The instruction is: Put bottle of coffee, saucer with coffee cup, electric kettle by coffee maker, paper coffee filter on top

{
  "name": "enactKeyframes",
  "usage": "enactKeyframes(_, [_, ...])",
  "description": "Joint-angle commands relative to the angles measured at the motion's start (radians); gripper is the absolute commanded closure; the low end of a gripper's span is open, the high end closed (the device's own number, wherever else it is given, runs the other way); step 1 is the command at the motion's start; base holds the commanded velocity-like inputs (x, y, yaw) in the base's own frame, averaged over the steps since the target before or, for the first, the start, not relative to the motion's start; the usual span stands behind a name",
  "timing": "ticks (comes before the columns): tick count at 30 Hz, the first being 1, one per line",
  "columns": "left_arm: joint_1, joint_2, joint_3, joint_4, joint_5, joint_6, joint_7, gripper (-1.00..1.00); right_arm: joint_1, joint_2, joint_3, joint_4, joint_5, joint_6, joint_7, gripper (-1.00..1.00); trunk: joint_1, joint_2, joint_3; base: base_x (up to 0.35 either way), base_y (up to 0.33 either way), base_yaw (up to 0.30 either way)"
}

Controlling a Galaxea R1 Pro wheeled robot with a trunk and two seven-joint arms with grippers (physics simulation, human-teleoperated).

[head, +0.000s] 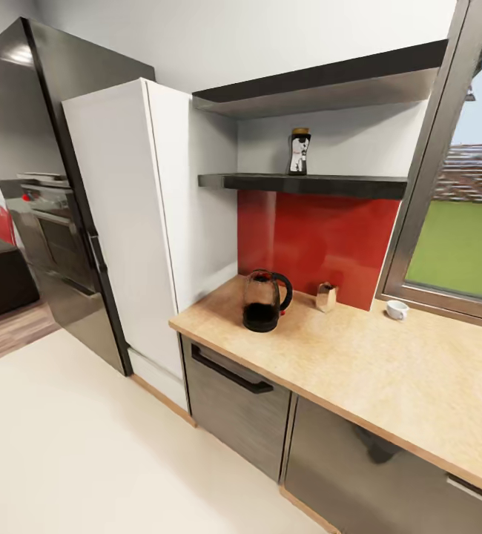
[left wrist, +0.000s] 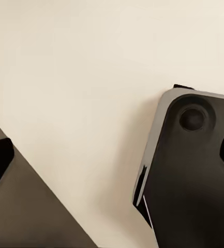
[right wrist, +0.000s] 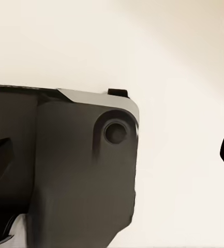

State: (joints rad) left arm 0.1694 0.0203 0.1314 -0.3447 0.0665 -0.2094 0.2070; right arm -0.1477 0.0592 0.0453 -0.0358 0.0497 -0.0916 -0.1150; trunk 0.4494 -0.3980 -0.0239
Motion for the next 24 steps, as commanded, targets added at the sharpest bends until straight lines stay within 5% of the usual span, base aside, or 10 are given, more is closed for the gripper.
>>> enactKeyframes(1, [0.0,0.001,-0.001,-0.014,0.007,-0.002,0.0,-1.0,-0.001,0.001,0.005,0.001,0.005,-0.002,-0.007,-1.0,0.001,-0.002,-0.002,-0.001,0.31,-0.3])
enactKeyframes(7, [-0.035,0.006,-0.013,-0.025,0.004,-0.002,-0.001,-1.0,-0.001,0.002,0.004,-0.001,-0.004,-0.002,-0.007,-1.0,0.001,-0.002,-0.002,0.016,0.311,-0.3])
enactKeyframes(11, [-0.097,0.054,-0.023,-0.031,-0.001,-0.003,0.0,-1.0,-0.001,0.003,0.006,-0.001,-0.08,-0.002,-0.006,-1.0,0.001,-0.002,-0.002,0.041,0.164,-0.3])
enactKeyframes(17, [-0.21,0.055,-0.023,-0.174,-0.135,0.004,-0.042,-1.0,-0.001,0.009,0.007,-0.001,-0.102,-0.003,-0.006,-1.0,0.001,-0.002,-0.002,0.002,0.009,-0.3])
enactKeyframes(19, [-0.232,0.054,-0.023,-0.267,-0.156,0.01,-0.115,-1.0,-0.001,0.01,0.006,-0.004,-0.103,-0.004,-0.006,-1.0,0.001,-0.002,-0.002,0.0,0.001,-0.3])
enactKeyframes(20, [-0.243,0.051,-0.022,-0.369,-0.165,0.015,-0.224,-1.0,-0.001,0.011,-0.006,-0.009,-0.103,-0.005,-0.006,-1.0,0.001,-0.002,-0.002,0.0,0.0,-0.3])
enactKeyframes(21, [-0.245,0.051,-0.022,-0.398,-0.166,0.018,-0.251,-1.0,-0.001,0.01,-0.013,-0.01,-0.103,-0.005,-0.006,-1.0,0.001,-0.002,-0.002,0.0,0.0,-0.3])
enactKeyframes(24, [-0.256,0.048,-0.018,-0.59,-0.166,0.095,-0.368,-1.0,-0.001,0.01,-0.084,-0.012,-0.103,-0.005,-0.006,-1.0,0.001,-0.002,-0.002,0.0,0.0,-0.255])
